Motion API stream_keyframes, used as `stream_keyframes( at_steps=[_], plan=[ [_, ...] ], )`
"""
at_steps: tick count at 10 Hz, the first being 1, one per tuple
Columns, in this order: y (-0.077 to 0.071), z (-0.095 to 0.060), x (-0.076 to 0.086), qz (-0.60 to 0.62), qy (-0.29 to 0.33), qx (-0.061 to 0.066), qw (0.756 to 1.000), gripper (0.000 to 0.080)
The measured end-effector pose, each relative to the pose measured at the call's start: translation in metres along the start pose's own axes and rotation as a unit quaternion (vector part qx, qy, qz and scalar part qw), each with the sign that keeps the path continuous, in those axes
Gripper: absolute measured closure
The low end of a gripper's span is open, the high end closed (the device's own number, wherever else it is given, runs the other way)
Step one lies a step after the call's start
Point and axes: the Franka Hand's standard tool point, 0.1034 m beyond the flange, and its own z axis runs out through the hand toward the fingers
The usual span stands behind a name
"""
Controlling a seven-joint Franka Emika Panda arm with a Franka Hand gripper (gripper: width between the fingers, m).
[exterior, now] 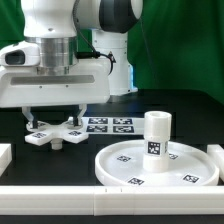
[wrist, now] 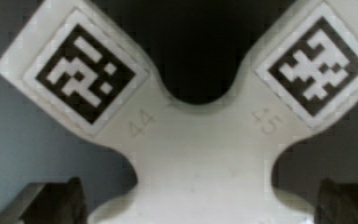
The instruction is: Assemble round table
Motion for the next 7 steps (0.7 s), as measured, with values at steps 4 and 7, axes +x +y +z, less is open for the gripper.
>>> stream_keyframes(
  at_steps=[4, 7],
  plan=[
    [-0.0004, 0.0019, -0.0009, 0.000, -0.002, 0.000, 1.000, 0.0151],
    [-0.0017, 0.0021, -0.0006, -0.003, -0.003, 0.000, 1.000, 0.0151]
  ],
)
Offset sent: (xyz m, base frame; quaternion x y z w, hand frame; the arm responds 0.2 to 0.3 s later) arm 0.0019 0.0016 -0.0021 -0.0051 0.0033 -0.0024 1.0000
